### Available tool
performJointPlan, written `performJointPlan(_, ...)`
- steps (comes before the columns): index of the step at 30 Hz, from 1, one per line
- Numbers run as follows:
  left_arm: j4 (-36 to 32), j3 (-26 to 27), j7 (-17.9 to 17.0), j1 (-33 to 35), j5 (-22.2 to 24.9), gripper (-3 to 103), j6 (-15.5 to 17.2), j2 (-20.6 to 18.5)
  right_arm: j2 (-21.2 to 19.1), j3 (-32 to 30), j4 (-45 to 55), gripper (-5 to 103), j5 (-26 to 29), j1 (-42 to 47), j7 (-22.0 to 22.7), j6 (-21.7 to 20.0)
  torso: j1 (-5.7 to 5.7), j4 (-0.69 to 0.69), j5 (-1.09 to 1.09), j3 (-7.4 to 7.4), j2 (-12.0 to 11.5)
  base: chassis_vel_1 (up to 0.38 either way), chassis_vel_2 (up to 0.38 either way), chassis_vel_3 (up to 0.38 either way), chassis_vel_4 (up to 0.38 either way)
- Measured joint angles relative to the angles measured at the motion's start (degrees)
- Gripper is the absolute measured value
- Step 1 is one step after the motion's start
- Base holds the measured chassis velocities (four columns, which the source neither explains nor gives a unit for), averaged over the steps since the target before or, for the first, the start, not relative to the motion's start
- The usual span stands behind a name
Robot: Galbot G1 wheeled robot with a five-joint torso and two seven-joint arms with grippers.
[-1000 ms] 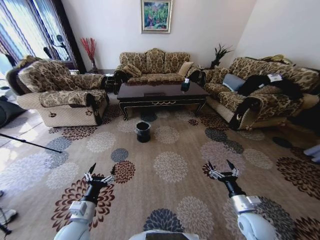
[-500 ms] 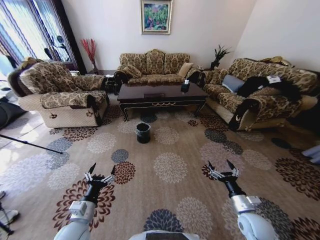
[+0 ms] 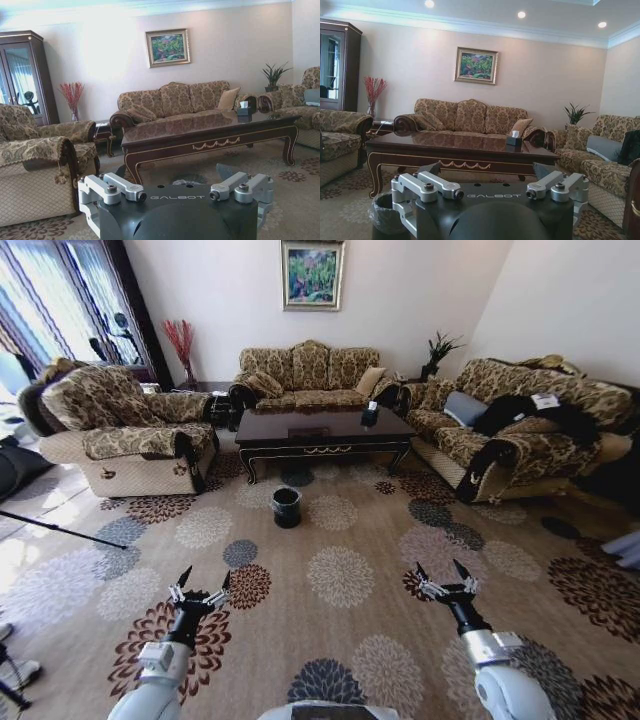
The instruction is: Move to the front of the table and pick up the trash from the floor, then place it into the trash bin.
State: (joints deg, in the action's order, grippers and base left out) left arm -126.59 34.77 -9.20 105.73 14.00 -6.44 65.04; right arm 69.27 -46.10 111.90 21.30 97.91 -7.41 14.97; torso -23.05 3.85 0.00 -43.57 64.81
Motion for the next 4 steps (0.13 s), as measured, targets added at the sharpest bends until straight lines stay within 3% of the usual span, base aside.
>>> performJointPlan(4,0.00,0.00,0.00,0.01,0.00,100,0.00,0.00,0.00,0.00,0.00,100,0.00,0.00,0.00,0.00,0.02,0.00,0.00,0.04,-0.08,0.000,0.000,0.000,0.000)
